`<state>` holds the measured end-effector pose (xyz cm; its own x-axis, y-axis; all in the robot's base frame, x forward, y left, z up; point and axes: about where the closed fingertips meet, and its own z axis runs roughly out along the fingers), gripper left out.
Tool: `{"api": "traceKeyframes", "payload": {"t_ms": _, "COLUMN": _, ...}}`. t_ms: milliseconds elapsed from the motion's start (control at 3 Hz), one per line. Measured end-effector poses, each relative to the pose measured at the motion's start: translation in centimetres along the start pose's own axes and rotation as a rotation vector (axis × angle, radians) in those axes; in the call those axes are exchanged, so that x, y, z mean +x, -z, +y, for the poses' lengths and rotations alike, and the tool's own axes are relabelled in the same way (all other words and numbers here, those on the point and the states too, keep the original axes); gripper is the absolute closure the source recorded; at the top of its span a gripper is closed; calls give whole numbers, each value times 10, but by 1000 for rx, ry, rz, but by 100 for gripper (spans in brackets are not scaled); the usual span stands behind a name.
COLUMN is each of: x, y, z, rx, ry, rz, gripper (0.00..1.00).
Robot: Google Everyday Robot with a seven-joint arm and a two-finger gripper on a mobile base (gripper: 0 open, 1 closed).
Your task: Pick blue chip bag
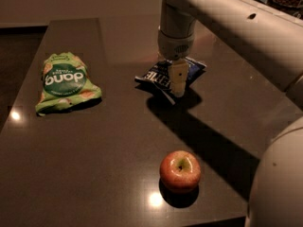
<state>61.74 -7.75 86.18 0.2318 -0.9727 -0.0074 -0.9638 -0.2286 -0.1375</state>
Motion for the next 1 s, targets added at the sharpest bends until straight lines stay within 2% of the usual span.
{"api": "traceKeyframes", "payload": {"t_ms": 333, "x": -3, "y": -4, "z": -2, "rx": -28, "ry": 49, "rz": 0, "gripper": 41}}
{"api": "traceKeyframes", "payload": {"t_ms": 667, "x": -7, "y": 3, "z": -4, "rx": -24, "ry": 73, "rz": -13, "gripper": 64}}
{"api": "traceKeyframes", "payload": {"t_ms": 1000, "x": -11, "y": 36, "z": -7, "rx": 31, "ry": 68, "rz": -45, "gripper": 96}}
